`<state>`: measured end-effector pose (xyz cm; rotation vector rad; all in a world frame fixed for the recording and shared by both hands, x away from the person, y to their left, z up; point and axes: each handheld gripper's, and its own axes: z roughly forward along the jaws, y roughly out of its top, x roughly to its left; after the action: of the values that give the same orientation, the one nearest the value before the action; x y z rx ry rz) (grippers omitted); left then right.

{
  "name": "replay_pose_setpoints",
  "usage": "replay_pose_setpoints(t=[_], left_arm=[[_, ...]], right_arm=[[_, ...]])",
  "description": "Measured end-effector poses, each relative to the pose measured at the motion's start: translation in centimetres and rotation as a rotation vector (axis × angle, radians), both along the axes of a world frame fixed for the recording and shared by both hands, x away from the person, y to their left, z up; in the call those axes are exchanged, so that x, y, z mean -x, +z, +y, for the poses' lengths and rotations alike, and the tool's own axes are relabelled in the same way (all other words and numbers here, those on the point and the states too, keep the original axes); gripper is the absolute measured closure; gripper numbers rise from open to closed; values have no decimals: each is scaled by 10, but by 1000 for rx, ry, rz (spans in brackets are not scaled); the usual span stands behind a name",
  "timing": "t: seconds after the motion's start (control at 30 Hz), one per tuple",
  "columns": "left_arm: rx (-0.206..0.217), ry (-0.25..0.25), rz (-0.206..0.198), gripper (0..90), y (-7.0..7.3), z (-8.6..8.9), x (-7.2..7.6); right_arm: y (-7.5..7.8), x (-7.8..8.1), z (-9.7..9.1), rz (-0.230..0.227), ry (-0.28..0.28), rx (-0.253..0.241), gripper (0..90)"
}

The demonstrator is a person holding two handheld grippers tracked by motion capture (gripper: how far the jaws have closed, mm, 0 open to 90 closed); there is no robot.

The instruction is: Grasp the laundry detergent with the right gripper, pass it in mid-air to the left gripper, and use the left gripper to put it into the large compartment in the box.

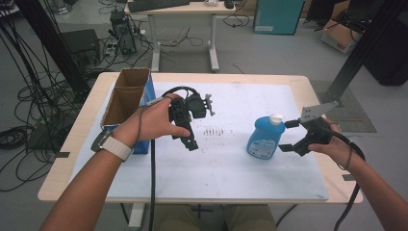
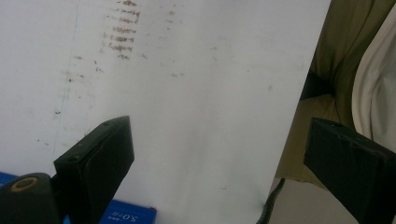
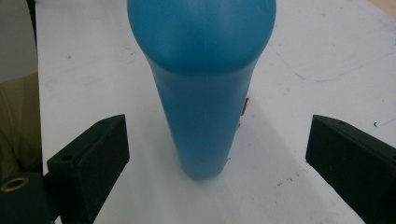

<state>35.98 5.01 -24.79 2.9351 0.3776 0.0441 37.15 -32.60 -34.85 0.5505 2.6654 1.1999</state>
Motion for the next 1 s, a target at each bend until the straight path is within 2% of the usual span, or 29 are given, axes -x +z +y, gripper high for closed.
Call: replay_pose_setpoints(t=[0.03, 0.1, 0.13, 0.23, 0.27, 0.3, 0.33, 0.43, 0.47, 0.5, 0.6, 0.63, 0.67, 0.7, 0.77, 0.9, 0.93, 1.0], left_arm=[[-13, -13, 1, 89, 1, 0, -1], [-8, -11, -4, 89, 1, 1, -1], [-28, -33, -2, 90, 2, 1, -3], [-9, -9, 4, 91, 0, 2, -1], [-28, -30, -1, 91, 0, 2, -2], [-27, -27, 4, 91, 0, 2, -2], [-8, -9, 1, 91, -1, 2, -1], [-28, -29, 5, 91, 0, 3, -2], [12, 20, 10, 91, -3, 3, 1], [-14, -8, 6, 91, -1, 4, -1], [-32, -28, 8, 91, 0, 5, -3], [-11, 3, 12, 91, -2, 5, -1], [-10, 4, 15, 91, -2, 5, -1], [-28, -20, 5, 91, -1, 5, -3], [-11, 0, 14, 91, -2, 4, -2], [-20, -13, 8, 91, -2, 4, -2], [-5, 4, 9, 91, -2, 4, -1], [-7, 4, 7, 91, -2, 4, -1]], right_arm=[[0, 0, 0, -3, 0, 0, 58], [-1, 0, 0, 1, -1, -1, 57], [-1, 0, 0, 1, -2, 5, 57], [-1, 0, 0, 3, -5, 3, 57], [-1, 1, -1, 10, -13, 3, 57], [-1, 0, -1, 11, -14, 1, 57], [-1, 0, -1, 10, -15, 0, 55], [-1, 0, -1, 15, -23, -2, 39], [-1, 0, -1, 13, -24, -3, 37], [-1, 0, -1, 13, -24, -3, 37], [-1, 0, -1, 14, -24, -3, 32], [-2, 0, -1, 16, -23, -2, 32], [-2, -1, -1, 17, -19, 1, 32], [-2, 0, -1, 18, -17, 1, 31], [-2, 0, -1, 15, -19, -1, 32], [-2, 0, 0, 14, -15, -2, 31], [-2, 0, 0, 15, -15, -1, 32], [-1, 0, -1, 16, -15, 0, 32]])
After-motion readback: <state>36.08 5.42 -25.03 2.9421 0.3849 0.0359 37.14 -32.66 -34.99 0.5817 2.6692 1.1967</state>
